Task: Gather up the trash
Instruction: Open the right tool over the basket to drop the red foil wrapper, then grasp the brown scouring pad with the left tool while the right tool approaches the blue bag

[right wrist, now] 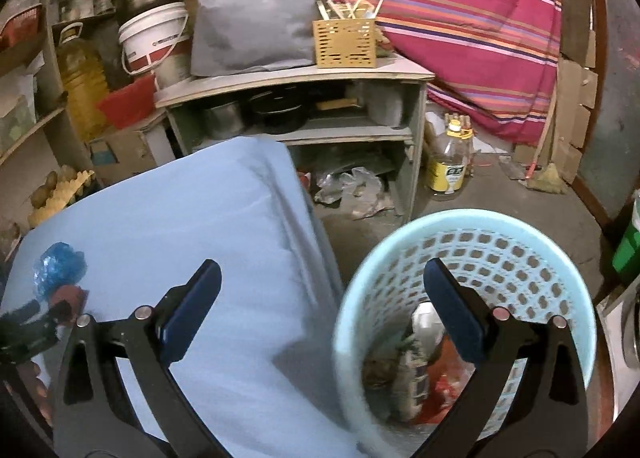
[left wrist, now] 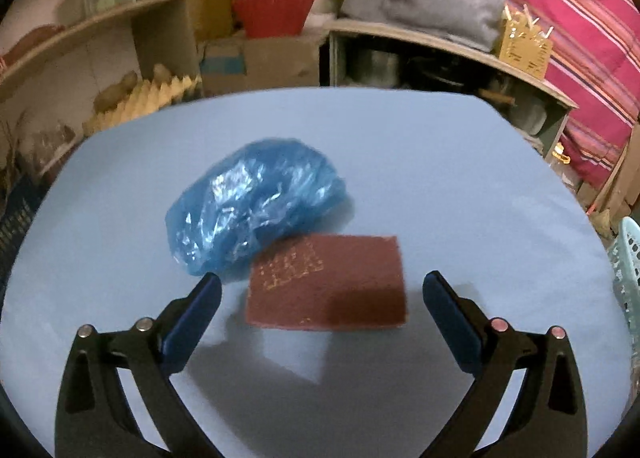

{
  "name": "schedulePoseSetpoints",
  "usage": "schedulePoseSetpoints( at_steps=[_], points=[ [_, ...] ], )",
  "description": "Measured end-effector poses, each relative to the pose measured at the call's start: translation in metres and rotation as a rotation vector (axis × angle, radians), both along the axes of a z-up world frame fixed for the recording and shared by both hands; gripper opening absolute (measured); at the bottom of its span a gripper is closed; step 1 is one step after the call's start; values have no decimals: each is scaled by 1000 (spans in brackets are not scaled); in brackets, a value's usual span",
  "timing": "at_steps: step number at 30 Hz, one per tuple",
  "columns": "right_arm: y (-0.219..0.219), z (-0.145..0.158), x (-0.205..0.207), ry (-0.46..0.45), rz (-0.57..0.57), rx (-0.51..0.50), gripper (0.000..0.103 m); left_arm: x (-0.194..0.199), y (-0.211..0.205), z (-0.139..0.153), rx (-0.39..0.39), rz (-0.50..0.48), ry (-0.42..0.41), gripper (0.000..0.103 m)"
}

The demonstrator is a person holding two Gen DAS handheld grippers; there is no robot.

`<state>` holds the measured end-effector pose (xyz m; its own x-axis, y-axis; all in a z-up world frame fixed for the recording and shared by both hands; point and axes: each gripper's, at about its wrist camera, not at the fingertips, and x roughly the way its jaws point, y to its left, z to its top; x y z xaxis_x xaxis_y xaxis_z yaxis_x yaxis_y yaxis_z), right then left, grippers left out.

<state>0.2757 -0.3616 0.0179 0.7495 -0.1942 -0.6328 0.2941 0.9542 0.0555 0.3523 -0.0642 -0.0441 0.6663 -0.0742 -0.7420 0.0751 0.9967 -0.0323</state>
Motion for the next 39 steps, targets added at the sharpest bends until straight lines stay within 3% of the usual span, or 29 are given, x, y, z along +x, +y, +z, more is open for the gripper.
schedulePoseSetpoints(
  at_steps=[2,7,11,14,23,31,39],
  points=[
    [7,-1,6,2,8,13,99,3,1,-3,-37,-3,25,98],
    [25,-5,16,16,42,17,99,15,-5,-13,-32,-16,100,98],
    [37,-7,22,29,61,-3,99,15,-10,-14,-12,-44,100,96],
    [41,-9,24,37,68,-5,99,13,-15,-13,21,-57,85,84],
    [55,-11,27,40,100,-6,99,-7,-11,-1,21,-90,37,84],
    [91,-12,36,37,161,-18,99,-53,18,41,46,-120,-97,84],
    [150,-21,47,22,252,31,99,-89,100,77,81,32,-281,84]
  ],
)
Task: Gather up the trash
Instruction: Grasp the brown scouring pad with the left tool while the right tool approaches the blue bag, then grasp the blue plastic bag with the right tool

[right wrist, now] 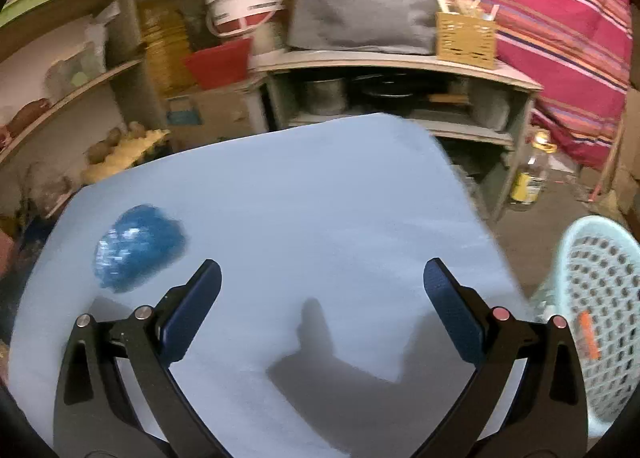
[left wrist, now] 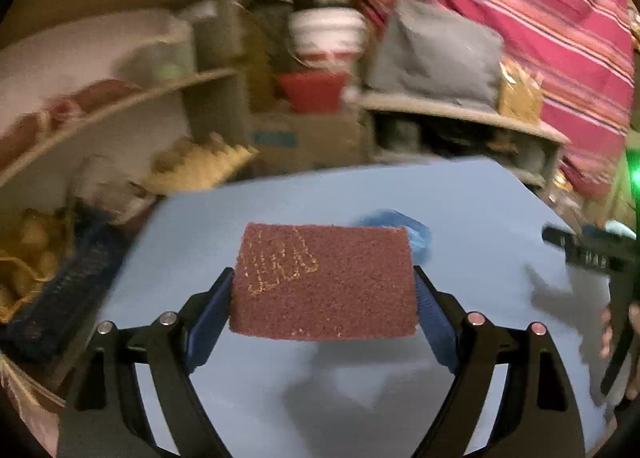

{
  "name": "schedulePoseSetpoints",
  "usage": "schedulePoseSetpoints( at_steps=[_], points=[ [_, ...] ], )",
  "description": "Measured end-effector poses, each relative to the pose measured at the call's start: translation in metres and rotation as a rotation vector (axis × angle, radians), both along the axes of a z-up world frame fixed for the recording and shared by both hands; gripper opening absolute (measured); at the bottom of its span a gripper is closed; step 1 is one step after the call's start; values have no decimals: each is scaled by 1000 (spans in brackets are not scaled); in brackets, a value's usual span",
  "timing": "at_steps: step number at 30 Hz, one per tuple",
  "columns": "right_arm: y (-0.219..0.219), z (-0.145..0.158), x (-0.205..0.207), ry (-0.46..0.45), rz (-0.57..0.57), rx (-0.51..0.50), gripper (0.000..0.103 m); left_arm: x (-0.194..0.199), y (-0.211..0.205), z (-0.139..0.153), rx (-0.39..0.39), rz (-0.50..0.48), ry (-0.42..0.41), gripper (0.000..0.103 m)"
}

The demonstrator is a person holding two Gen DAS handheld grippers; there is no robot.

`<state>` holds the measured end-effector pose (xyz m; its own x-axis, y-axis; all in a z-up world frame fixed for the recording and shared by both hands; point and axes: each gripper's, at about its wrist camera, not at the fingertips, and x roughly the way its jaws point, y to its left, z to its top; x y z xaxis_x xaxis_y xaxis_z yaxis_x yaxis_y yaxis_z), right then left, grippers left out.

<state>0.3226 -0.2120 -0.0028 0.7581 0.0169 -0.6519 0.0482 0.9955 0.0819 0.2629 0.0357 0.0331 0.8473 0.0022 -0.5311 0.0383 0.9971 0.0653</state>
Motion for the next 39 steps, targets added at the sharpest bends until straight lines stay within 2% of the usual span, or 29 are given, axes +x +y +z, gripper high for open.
schedulePoseSetpoints(
  at_steps=[3,5,8,14,20,25,30,31,33,36,39],
  points=[
    [34,-3,1,-11,57,-32,99,-2,30,5,24,60,-36,84],
    [59,-5,1,-18,98,-89,99,0,52,6,20,98,-48,84],
    [88,-14,7,-4,139,-146,99,3,84,6,-22,149,-48,84],
    [126,-22,28,-5,181,-141,99,1,127,15,-85,221,-77,84],
    [154,-22,48,-5,191,-182,99,3,156,20,-107,279,-99,84],
    [172,-24,64,4,210,-210,99,4,177,23,-169,306,-105,84],
    [188,-33,73,38,229,-242,98,-1,183,27,-179,323,-122,84],
    [190,-35,75,42,237,-244,95,-1,184,27,-177,327,-124,84],
    [197,-41,77,64,262,-263,74,-2,184,28,-167,332,-128,84],
    [201,-50,81,105,294,-249,54,-3,182,30,-170,331,-138,84],
    [200,-52,81,120,314,-212,38,-4,180,32,-173,328,-147,84]
  ],
)
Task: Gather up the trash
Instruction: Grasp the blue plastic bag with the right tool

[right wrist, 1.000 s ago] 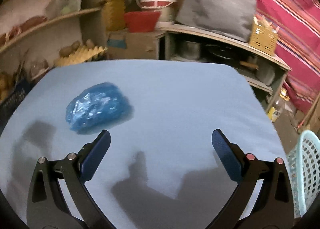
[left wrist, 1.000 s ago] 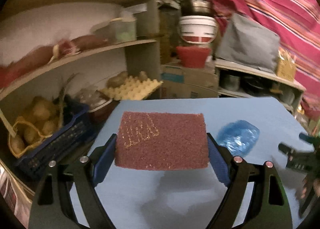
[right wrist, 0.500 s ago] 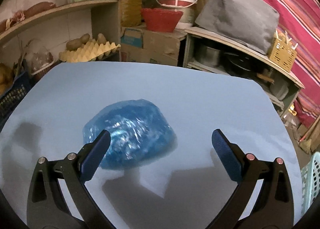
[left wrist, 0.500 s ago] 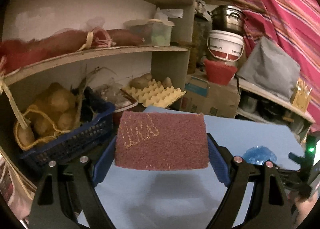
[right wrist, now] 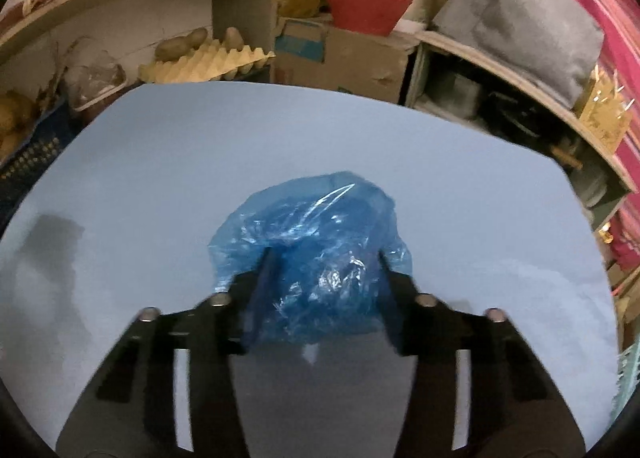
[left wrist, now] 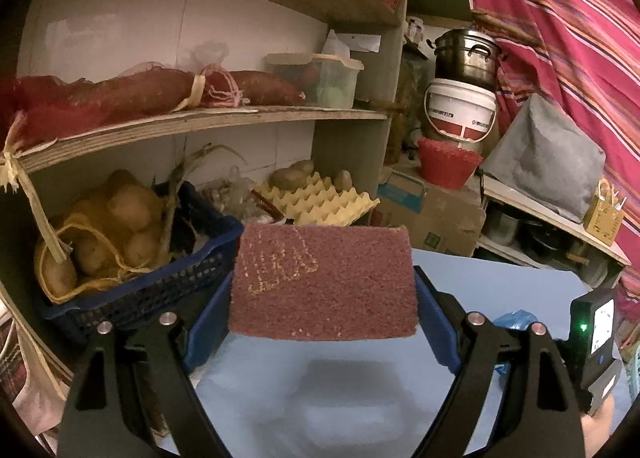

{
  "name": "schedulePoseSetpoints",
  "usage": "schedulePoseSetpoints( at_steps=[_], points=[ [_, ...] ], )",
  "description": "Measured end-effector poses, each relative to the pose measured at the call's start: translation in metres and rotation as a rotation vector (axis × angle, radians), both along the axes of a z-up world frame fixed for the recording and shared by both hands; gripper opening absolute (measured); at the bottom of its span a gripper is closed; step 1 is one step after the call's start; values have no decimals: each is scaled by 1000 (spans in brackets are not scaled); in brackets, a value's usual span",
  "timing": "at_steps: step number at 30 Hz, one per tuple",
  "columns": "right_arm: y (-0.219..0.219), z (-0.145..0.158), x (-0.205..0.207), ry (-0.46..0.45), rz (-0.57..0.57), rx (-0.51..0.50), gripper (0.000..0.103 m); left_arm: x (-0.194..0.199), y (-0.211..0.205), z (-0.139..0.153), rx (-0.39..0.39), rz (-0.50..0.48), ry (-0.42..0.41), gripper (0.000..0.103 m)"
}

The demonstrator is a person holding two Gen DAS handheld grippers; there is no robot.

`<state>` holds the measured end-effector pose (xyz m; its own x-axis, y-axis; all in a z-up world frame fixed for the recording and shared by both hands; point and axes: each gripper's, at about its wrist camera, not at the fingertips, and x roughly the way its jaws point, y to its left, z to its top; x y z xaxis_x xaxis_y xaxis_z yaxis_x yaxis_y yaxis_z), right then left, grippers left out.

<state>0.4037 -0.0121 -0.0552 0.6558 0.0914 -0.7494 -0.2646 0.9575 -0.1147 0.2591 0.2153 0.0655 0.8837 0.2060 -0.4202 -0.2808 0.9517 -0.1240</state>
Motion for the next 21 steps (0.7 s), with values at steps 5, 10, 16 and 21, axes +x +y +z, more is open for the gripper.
schedulePoseSetpoints(
  at_steps=[5,10,16,21],
  points=[
    [-3,0,-2,12,21,16,24,0,-3,1,-2,-6,-3,84],
    [-16,15,-13,-19,18,41,20,0,-3,1,-14,-9,-2,84],
    [-48,41,-34,-74,-1,74,19,2,-15,6,-16,-24,-10,84],
    [-93,64,-59,-107,-40,104,19,6,-33,8,-24,-47,-8,84]
  ],
)
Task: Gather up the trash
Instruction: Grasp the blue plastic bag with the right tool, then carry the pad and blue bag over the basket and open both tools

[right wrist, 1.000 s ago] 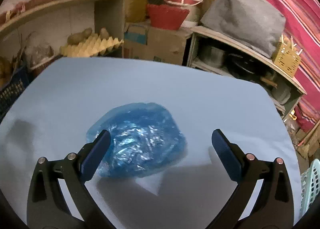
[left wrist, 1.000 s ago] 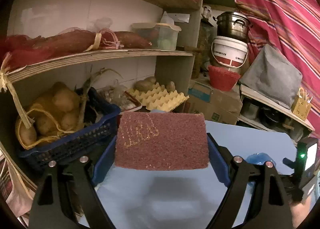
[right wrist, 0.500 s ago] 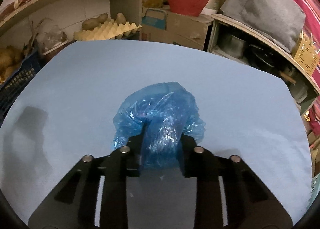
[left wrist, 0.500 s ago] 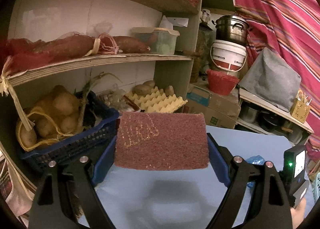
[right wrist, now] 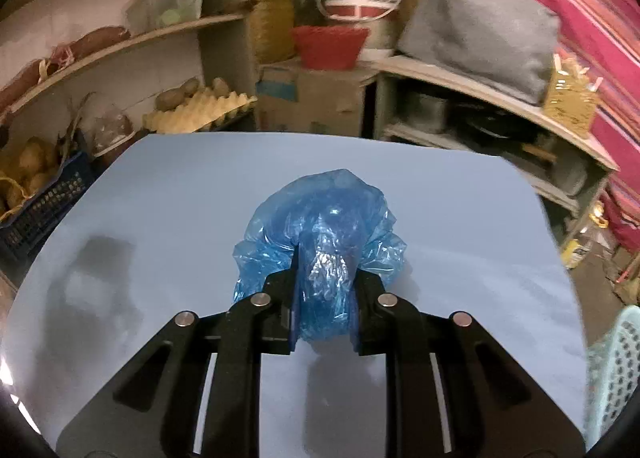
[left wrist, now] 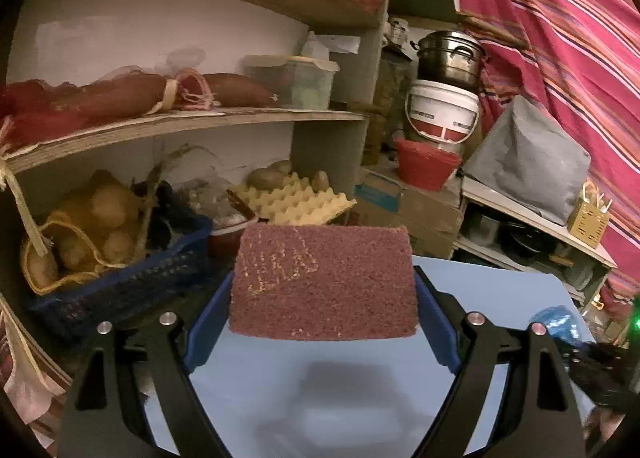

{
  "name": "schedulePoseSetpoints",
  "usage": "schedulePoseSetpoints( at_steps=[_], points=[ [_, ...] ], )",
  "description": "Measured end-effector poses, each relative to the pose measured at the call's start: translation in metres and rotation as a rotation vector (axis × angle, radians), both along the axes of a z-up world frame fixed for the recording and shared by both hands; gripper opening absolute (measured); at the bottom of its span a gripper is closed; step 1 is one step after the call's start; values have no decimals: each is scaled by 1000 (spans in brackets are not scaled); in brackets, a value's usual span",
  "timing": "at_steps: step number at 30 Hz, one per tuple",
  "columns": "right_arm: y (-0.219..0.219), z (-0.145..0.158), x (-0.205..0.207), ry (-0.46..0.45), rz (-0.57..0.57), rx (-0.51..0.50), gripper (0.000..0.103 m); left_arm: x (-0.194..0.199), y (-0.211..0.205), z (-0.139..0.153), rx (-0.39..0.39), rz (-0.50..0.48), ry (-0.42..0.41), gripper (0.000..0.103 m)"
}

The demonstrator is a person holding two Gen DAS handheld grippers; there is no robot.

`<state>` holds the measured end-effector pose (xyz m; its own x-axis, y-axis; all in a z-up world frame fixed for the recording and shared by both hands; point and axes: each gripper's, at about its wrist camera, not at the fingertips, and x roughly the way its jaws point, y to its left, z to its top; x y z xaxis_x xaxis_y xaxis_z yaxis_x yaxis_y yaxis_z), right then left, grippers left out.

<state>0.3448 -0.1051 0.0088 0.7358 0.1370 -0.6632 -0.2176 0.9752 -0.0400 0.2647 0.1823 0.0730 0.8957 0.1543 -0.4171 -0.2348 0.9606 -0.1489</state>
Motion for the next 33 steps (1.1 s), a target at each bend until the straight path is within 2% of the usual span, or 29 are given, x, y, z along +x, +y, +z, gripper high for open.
schedulePoseSetpoints(
  at_steps=[8,14,18,20,26,30,33],
  points=[
    [-108,31,-54,-50,-122,35,19,7,-57,-2,57,-56,7,84],
    [-186,35,-89,-68,-220,61,19,12,-105,-9,88,-101,21,84],
    [-229,35,-108,-85,-262,147,19,17,-139,-13,83,-148,35,84],
    [-249,39,-116,-113,-293,155,19,18,-159,-14,100,-171,35,84],
    [-287,38,-128,-138,-363,161,19,11,-239,-5,112,-289,15,84],
    [-309,41,-138,-155,-404,148,19,0,-303,2,159,-374,-22,84],
    [-324,43,-147,-165,-432,152,19,0,-349,3,134,-450,-14,84]
  ],
)
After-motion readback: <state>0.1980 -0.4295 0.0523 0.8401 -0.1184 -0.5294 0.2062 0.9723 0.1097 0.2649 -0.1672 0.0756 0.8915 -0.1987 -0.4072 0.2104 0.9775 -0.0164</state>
